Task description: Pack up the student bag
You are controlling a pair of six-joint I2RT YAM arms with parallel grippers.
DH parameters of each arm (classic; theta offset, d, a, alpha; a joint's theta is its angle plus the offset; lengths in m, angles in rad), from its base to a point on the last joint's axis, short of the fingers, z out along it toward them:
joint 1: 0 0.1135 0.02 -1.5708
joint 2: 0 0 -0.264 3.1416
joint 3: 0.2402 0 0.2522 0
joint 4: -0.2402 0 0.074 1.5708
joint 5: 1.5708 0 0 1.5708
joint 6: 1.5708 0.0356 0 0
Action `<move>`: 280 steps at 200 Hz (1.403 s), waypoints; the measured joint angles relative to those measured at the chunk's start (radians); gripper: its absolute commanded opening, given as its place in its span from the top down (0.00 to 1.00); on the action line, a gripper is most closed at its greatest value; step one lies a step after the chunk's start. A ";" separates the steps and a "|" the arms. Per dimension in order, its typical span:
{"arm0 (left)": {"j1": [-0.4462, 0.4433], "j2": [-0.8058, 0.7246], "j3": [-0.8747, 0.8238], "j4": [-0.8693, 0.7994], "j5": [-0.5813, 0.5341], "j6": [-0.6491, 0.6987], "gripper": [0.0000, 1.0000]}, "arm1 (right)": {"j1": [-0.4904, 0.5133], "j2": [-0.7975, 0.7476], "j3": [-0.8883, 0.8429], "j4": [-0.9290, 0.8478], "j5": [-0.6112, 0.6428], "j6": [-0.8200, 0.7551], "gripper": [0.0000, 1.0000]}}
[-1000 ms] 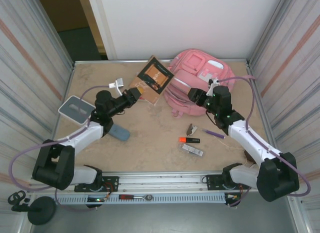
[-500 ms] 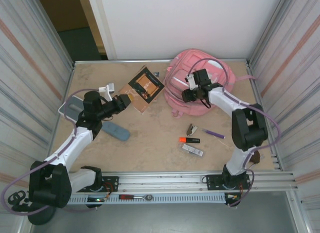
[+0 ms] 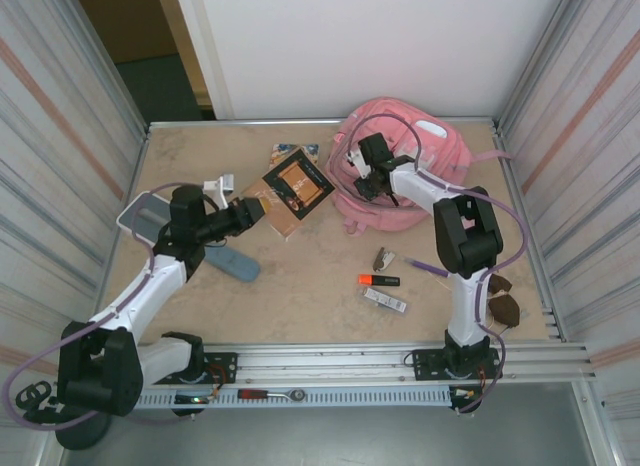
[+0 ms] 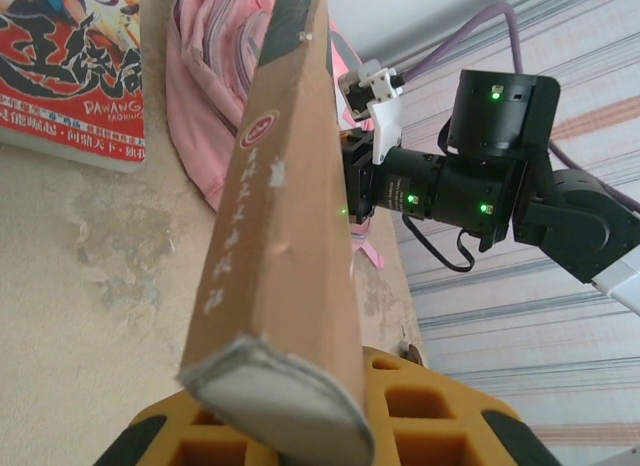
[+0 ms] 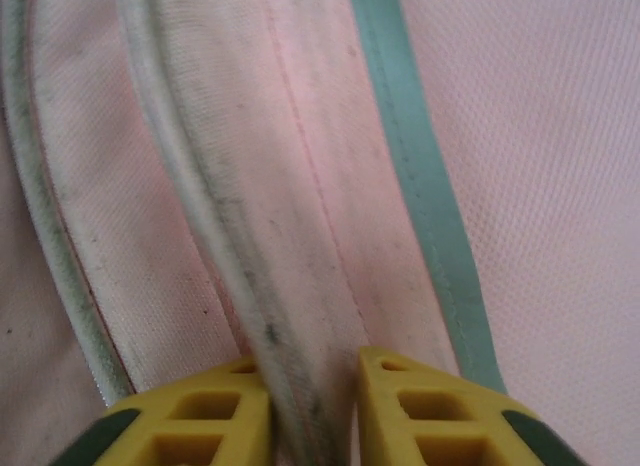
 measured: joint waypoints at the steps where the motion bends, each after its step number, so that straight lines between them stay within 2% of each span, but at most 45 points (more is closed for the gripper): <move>1: 0.000 0.000 -0.001 0.000 0.000 0.000 1.00 | 0.001 0.000 0.000 0.000 0.001 -0.004 0.92; 21: -0.008 -0.014 -0.021 0.000 0.000 -0.010 1.00 | 0.003 -0.014 0.004 -0.004 0.014 -0.024 1.00; 45: -0.036 -0.039 -0.041 -0.010 -0.006 -0.027 1.00 | -0.008 -0.071 0.004 -0.016 -0.003 -0.022 1.00; 93: -0.094 -0.003 -0.048 0.074 0.002 -0.100 1.00 | -0.103 -0.232 0.056 -0.054 -0.164 0.039 1.00; 115: -0.117 0.084 -0.046 0.162 0.019 -0.154 1.00 | -0.130 -0.262 0.078 -0.066 -0.216 0.064 1.00; 151: -0.175 0.242 0.032 0.199 0.026 -0.211 1.00 | -0.151 -0.264 0.085 -0.100 -0.320 0.100 1.00; 238: -0.288 0.716 0.436 0.351 0.029 -0.331 1.00 | -0.169 -0.264 0.087 -0.087 -0.417 0.145 1.00; 280: -0.322 0.883 0.583 0.353 -0.047 -0.367 1.00 | -0.169 -0.253 0.126 -0.089 -0.468 0.153 1.00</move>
